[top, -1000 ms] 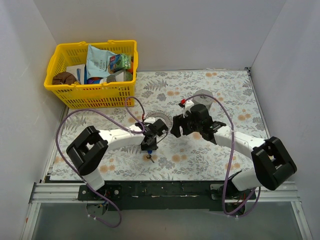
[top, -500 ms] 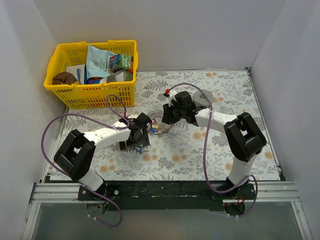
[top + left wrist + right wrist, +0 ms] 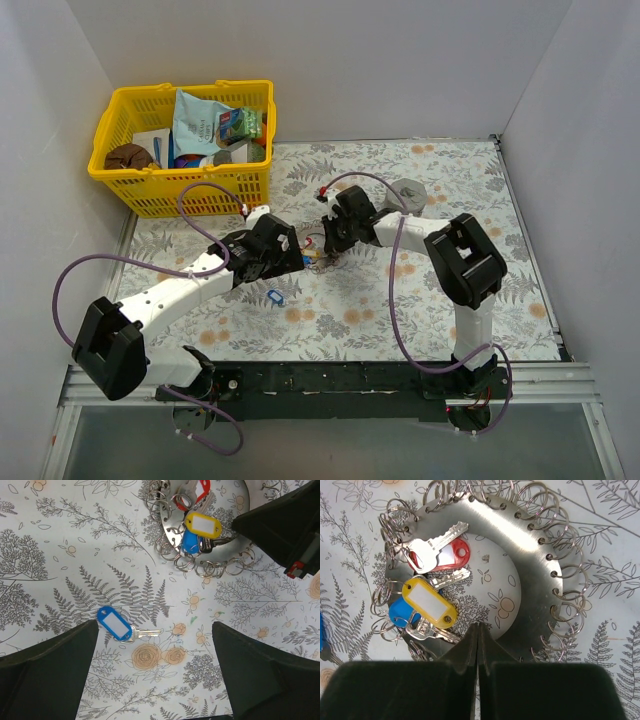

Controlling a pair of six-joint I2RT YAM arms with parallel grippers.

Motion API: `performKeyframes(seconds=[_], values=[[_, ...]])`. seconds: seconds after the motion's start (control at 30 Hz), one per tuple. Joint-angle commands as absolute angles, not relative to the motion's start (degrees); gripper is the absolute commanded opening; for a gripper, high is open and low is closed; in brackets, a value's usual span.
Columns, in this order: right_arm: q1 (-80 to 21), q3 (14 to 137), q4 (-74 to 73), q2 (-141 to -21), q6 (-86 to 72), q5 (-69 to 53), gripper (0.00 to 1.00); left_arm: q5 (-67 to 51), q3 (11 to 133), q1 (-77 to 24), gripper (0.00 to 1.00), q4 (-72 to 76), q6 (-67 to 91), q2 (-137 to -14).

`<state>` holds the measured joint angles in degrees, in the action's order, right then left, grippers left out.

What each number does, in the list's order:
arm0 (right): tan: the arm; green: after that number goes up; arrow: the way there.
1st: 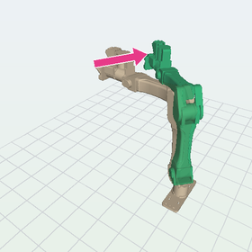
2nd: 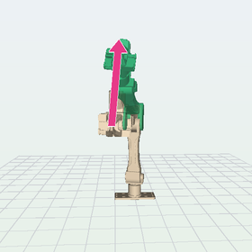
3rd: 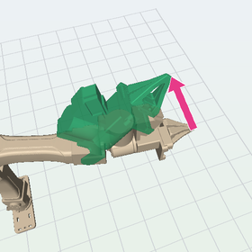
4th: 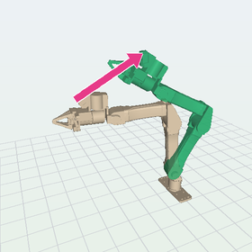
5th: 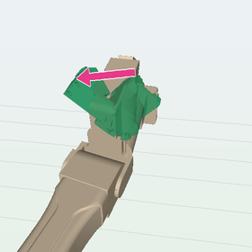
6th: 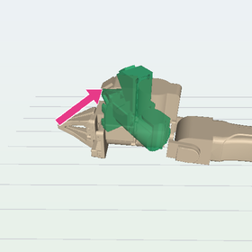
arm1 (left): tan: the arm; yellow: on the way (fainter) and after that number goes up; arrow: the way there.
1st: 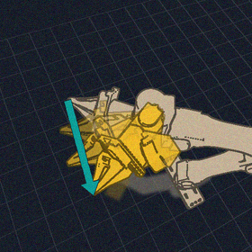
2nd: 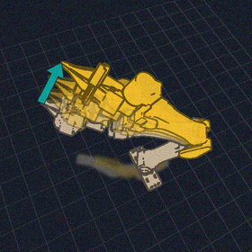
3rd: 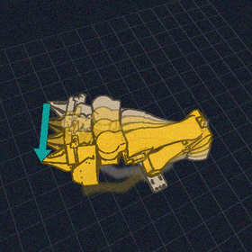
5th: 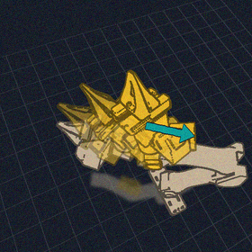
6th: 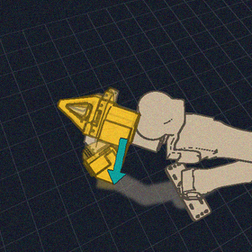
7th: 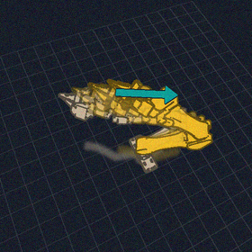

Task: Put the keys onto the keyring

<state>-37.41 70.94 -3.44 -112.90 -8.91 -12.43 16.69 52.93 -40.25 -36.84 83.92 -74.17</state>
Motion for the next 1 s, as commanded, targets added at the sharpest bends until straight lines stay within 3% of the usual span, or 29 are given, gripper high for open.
performKeyframes(seconds=[0.0, 0.4, 0.6, 0.83, 0.97], values=[[-38.2, 71.6, -6.7, -112.1, -6.9, -11.6, 0.01, 15.7, 51.9, -40.4, 0.98, -34.7, 83.4, -72.8], [-38.3, 56.6, -8.8, -100.1, -6.7, -11.2, 0.01, 15.5, 51.6, -40.4, 0.98, -31.7, 82.4, -72.6], [-38.4, 55.5, -8.9, -92.8, -7.3, -9.1, 0.02, 14.0, 51.3, -40.4, 0.98, -29.1, 81.0, -73.0], [-37.8, 56.9, -8.8, -85.6, -9.4, -7.3, 0.1, 12.5, 53.8, -40.4, 0.98, -28.8, 78.5, -74.9], [-34.7, 51.5, -6.9, -79.7, -12.3, -8.5, 0.26, 12.2, 54.1, -40.4, 0.98, -27.1, 77.0, -76.5]])
